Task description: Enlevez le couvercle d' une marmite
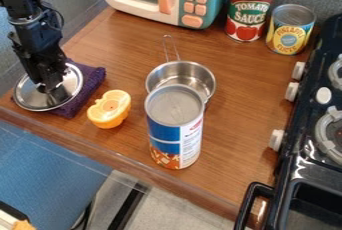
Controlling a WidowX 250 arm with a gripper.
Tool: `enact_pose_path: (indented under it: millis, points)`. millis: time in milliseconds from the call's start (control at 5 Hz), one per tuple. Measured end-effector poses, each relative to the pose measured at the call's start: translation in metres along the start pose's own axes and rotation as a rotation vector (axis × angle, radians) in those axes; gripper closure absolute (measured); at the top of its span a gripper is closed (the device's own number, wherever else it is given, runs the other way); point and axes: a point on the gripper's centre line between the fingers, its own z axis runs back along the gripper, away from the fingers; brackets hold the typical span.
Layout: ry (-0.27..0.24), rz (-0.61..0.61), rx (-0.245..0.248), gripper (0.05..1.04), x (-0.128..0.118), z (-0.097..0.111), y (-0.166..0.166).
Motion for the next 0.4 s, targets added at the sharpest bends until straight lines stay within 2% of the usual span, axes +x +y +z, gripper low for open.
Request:
enact_pose_path:
  millis: [200, 400]
  points:
    - [-0.013, -0.011, 0.023, 0.155, 0.003, 0.014, -0.002]
    - [-0.018, -0.04, 0.057, 0.075, 0.005, 0.037, -0.009]
